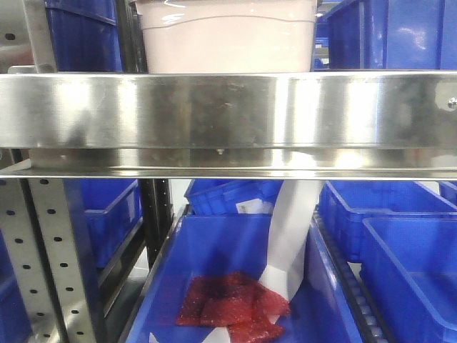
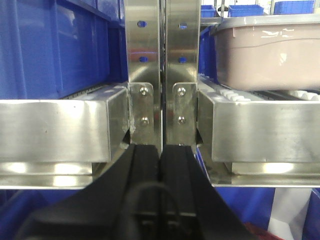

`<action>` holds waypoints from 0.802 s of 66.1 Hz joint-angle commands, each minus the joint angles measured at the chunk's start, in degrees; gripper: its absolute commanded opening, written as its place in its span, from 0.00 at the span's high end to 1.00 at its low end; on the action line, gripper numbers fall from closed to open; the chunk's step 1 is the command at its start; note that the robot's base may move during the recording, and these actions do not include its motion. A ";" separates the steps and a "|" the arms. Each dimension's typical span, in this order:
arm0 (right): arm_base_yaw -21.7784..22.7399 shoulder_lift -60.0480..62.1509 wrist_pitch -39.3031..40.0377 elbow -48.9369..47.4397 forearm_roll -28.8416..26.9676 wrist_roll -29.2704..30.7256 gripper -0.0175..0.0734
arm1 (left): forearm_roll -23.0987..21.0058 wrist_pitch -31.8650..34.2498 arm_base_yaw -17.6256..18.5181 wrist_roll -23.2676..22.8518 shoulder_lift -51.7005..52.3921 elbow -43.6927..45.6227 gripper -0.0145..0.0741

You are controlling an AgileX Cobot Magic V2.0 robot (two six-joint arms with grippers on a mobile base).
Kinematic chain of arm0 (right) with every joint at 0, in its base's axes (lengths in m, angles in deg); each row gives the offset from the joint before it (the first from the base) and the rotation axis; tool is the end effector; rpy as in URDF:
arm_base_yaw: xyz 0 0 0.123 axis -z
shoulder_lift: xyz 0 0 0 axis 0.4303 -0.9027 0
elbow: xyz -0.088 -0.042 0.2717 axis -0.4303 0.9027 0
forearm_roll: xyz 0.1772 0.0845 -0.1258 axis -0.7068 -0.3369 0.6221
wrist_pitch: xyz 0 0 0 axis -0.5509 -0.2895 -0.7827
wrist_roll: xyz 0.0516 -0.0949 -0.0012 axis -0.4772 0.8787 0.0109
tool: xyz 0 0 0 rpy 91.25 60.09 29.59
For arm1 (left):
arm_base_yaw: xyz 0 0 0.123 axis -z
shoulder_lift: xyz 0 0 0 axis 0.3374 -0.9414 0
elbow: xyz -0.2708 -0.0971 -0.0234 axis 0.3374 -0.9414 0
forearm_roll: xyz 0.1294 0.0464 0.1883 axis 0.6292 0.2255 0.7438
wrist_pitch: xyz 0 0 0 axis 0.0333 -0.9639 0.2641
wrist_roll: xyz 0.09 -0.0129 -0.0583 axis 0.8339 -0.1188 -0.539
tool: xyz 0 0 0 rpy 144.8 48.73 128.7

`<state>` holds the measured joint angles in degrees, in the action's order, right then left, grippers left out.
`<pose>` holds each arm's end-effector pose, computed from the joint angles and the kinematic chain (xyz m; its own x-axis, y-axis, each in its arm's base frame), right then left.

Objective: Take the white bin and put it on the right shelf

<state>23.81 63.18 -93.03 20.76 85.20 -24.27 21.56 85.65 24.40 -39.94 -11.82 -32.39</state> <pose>0.0512 0.0021 0.1946 -0.0353 0.1044 -0.9939 -0.0317 0.9939 0.1055 0.0509 -0.0042 0.2076 0.0927 0.0529 -0.9943 0.0756 0.9953 0.0600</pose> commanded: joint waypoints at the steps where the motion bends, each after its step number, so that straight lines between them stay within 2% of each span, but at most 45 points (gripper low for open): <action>1: -0.08 1.02 4.76 -0.04 0.57 0.22 0.75 | -1.63 3.98 0.43 -0.68 0.74 0.11 0.97; 8: -0.08 1.02 4.76 -0.04 0.57 0.22 0.75 | -2.17 2.95 0.43 -0.68 0.74 0.11 0.97; 16: -0.08 1.02 4.76 -0.04 0.57 0.22 0.75 | -2.80 -1.71 0.43 -0.71 0.74 0.11 0.97; 28: -0.08 1.02 4.76 -0.04 0.57 0.22 0.75 | -2.00 3.12 0.43 -0.71 0.74 0.11 0.97; 53: -0.08 1.02 4.76 -0.04 0.57 0.22 0.75 | -1.96 1.58 0.43 -0.71 0.74 0.11 0.97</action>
<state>23.81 63.18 -93.03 20.76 85.20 -24.27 19.52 82.72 24.40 -40.07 -11.59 -32.39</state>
